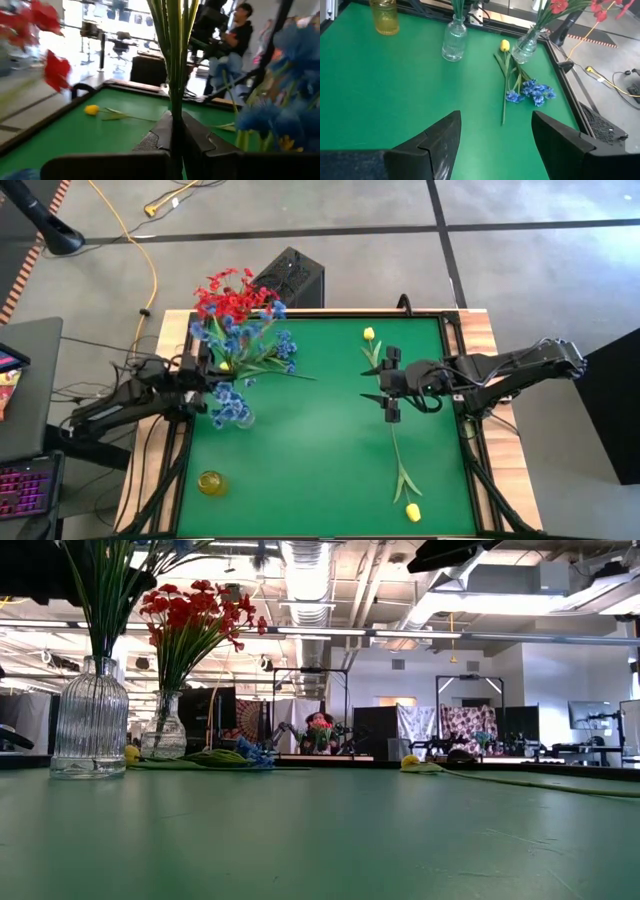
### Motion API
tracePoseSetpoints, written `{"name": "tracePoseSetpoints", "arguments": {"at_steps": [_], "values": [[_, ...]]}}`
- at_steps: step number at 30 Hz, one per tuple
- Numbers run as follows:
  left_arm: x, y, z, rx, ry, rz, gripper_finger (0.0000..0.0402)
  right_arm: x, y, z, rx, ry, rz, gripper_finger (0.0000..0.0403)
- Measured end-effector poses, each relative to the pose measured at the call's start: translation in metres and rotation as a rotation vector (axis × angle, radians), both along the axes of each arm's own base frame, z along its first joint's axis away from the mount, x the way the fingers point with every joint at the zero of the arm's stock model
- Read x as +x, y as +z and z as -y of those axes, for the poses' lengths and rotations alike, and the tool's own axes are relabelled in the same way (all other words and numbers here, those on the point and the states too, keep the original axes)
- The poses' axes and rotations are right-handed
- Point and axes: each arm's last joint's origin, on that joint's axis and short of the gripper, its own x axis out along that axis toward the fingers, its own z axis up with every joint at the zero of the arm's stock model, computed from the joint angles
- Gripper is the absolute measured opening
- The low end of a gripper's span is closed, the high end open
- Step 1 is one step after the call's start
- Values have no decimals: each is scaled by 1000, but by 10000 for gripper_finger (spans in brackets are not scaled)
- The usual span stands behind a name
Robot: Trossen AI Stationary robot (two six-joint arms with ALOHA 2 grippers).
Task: Sort flowers into vase by color
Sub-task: Put the bottom blue flowers into the bottom transparent vase
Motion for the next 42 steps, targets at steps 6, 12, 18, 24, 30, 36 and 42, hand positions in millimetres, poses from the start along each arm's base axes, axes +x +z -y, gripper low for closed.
{"name": "tracePoseSetpoints", "arguments": {"at_steps": [6,12,18,24,30,36,42], "values": [[9,-14,-1,-14,-82,59,0,0,0,2,0,-9,0,270],[12,-24,-1,-51,-117,33,0,0,0,2,-2,-9,1,270],[12,-25,0,-59,-134,26,0,0,0,2,-2,-9,1,270],[13,-26,2,-30,-163,15,0,1,0,2,-2,-9,5,270],[15,-29,5,6,-181,23,0,1,1,2,-2,-9,5,270],[22,-49,4,13,-194,61,0,1,1,2,-1,-9,6,270],[23,-52,4,32,-204,62,0,1,1,2,-1,-9,6,270]]}}
